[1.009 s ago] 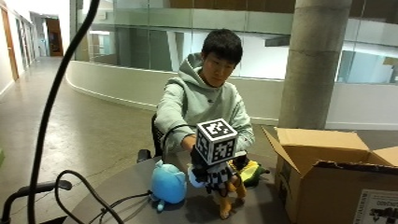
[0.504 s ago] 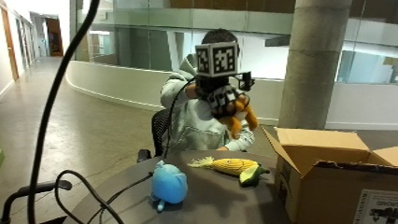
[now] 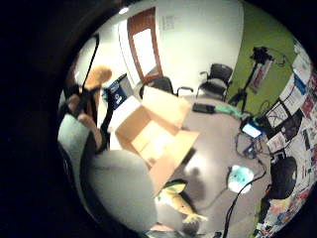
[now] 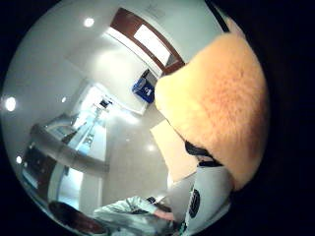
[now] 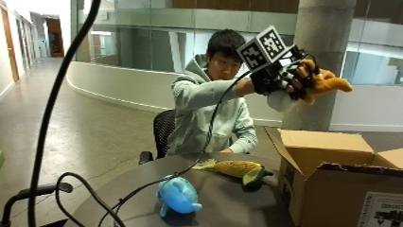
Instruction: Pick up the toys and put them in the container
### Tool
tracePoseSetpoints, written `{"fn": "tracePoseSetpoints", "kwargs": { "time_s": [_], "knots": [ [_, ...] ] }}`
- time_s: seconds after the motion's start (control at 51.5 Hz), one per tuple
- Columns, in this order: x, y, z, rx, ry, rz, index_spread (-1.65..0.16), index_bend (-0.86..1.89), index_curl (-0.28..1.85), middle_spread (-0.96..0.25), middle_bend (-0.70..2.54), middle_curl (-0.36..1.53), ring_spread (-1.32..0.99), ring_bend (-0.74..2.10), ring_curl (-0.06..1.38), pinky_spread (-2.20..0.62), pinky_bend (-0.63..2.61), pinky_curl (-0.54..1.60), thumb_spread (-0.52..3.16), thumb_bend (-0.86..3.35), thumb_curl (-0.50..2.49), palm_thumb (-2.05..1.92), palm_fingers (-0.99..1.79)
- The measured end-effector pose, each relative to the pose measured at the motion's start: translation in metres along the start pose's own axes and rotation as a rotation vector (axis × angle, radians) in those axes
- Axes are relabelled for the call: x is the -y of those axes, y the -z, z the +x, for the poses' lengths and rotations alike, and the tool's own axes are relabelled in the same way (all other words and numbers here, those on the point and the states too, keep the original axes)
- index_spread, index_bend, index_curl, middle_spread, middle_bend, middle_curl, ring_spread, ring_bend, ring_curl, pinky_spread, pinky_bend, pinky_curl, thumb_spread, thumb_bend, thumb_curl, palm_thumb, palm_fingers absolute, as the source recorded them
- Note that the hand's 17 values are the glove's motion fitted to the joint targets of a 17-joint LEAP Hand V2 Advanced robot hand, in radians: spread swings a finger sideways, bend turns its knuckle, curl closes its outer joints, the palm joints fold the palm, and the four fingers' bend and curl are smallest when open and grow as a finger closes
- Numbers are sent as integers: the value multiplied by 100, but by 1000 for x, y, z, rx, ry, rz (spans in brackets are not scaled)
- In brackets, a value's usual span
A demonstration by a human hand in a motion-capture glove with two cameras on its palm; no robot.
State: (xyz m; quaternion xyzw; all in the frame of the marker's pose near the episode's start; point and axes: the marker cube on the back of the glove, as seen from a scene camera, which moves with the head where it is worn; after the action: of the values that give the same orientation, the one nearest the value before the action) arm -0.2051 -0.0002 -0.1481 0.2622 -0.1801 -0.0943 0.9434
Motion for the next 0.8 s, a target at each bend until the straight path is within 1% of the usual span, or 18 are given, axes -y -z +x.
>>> {"fn": "tracePoseSetpoints", "kwargs": {
  "time_s": [0.019, 0.039, 0.078, 0.116, 0.136, 0.175, 0.252, 0.369, 0.582, 0.699, 0.796],
  "knots": [
    [2, -8, 1, 2, -4, -43, -41, 60, -3, -37, 84, 87, -32, 144, 56, -38, 122, 54, 70, 20, 90, 62, 76],
    [2, -16, 2, 6, -7, -91, -40, 58, -2, -37, 83, 88, -32, 145, 57, -38, 124, 55, 71, 20, 90, 61, 75],
    [0, -28, -1, 16, -16, -192, -37, 43, -2, -35, 67, 84, -30, 146, 58, -37, 129, 56, 80, 19, 88, 59, 49],
    [-4, -35, -5, 19, -23, -256, -33, 37, 2, -29, 50, 80, -28, 134, 56, -32, 126, 58, 95, 15, 82, 49, 0],
    [-5, -36, -7, 13, -21, -265, -31, 40, 6, -24, 41, 76, -25, 114, 53, -25, 126, 60, 98, 11, 79, 43, -33],
    [-5, -36, -6, -10, -4, -253, -29, 39, 7, -18, 33, 71, -19, 92, 46, -19, 120, 55, 103, 8, 75, 38, -47],
    [-5, -24, -1, -40, 11, -226, -26, 33, 8, -10, 23, 64, -13, 66, 34, -11, 107, 46, 111, 3, 68, 32, -41],
    [-10, 2, 13, -68, -8, -223, -25, 27, 13, -4, 13, 56, -9, 48, 25, -4, 93, 39, 119, -3, 59, 26, -28],
    [-32, 66, 67, -207, -94, -238, -25, 20, 21, 0, 14, 46, -5, 34, 22, 1, 77, 34, 126, -2, 48, 17, -15],
    [-56, 96, 112, -321, -154, -274, -26, 19, 24, 0, 16, 44, -4, 32, 22, 2, 71, 32, 128, -2, 43, 15, -10],
    [-71, 109, 156, -419, -175, -305, -26, 17, 26, 0, 16, 42, -4, 31, 22, 3, 69, 32, 130, -1, 41, 15, -8]
  ]
}}
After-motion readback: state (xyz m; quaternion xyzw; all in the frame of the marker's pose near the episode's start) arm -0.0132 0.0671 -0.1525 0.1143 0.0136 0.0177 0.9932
